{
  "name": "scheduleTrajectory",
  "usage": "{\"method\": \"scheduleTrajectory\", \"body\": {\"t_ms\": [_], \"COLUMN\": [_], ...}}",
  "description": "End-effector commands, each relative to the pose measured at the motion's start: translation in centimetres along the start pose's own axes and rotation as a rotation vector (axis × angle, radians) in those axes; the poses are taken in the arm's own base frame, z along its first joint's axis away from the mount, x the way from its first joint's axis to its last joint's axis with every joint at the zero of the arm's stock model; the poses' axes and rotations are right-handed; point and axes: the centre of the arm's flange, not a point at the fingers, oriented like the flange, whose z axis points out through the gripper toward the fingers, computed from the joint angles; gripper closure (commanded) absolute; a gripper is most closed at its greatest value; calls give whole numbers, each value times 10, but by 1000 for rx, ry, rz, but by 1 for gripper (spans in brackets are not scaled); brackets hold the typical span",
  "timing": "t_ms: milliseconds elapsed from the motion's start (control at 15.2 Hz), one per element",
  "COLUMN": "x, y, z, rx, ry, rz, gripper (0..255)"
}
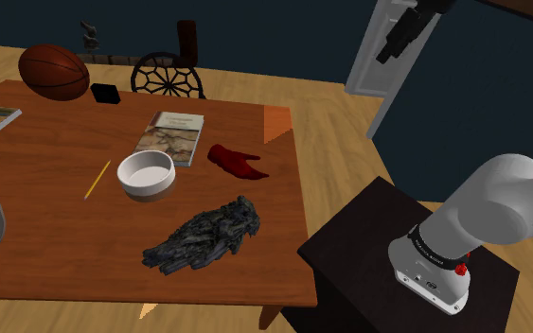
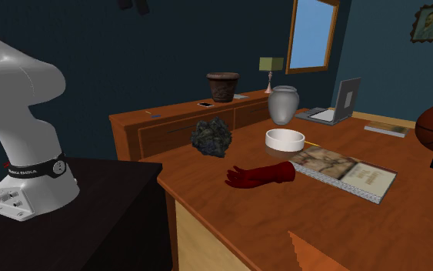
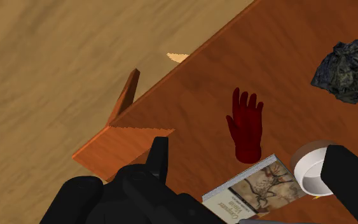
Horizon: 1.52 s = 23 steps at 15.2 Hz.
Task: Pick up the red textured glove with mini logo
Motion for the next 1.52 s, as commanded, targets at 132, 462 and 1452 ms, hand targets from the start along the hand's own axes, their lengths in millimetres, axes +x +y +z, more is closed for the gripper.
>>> {"method": "scheduleTrajectory", "body": {"t_ms": [132, 462, 1452], "x": [17, 56, 156], "y": [-1, -6, -36], "z": [22, 80, 261], "rx": [2, 8, 26], "ry": [-17, -60, -190], "rz": [-24, -83, -261], "gripper": [0, 0, 0]}}
